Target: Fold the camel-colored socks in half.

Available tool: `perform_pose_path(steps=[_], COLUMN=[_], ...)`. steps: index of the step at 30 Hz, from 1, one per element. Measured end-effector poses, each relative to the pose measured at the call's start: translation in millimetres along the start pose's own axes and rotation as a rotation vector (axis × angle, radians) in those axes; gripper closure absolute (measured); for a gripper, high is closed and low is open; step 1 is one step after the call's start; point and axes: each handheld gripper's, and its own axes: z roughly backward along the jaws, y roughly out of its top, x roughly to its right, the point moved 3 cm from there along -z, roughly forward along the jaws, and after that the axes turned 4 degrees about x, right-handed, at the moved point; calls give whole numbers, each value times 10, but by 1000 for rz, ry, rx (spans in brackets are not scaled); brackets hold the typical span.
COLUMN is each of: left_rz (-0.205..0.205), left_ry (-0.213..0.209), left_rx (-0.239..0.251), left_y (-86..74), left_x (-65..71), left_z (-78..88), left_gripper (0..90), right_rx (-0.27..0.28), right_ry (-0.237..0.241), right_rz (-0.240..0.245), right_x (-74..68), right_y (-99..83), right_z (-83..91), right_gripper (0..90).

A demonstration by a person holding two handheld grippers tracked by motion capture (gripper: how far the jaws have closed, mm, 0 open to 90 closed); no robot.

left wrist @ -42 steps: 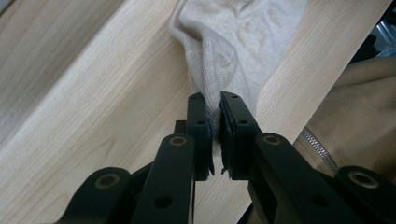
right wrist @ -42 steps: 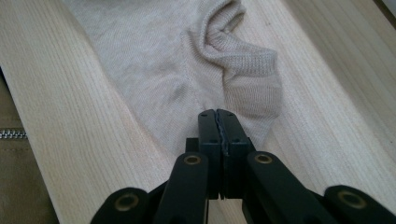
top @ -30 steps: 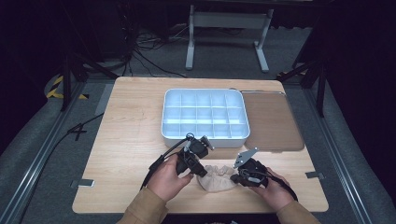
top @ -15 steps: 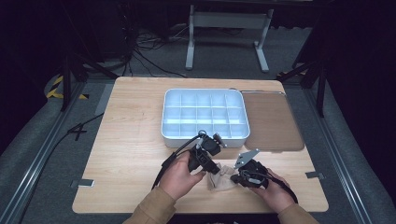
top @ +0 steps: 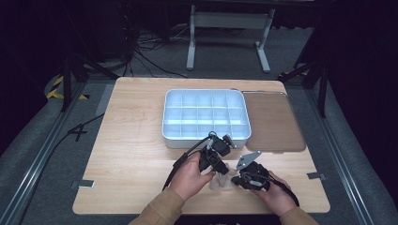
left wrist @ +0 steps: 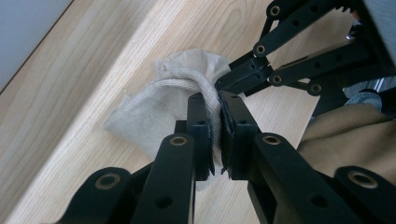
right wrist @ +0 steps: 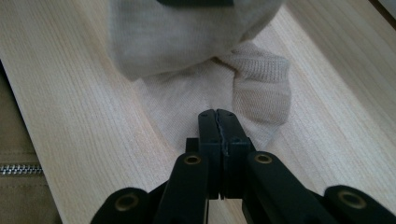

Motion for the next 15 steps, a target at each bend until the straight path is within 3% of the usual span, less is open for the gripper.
perform_pose_path(steps=[12, 15], left_rz=[0, 10], left_ry=[1, -18], left_rx=[5, 17], left_y=[21, 17], left_x=[-4, -4], left_z=[-177, -171], left_gripper=[830, 765], right_rx=[11, 10], right_ry=[-11, -4], right_rz=[2, -2], right_x=[-13, -11], right_y=[-11, -17], right_z=[3, 15], right_gripper=[893, 861])
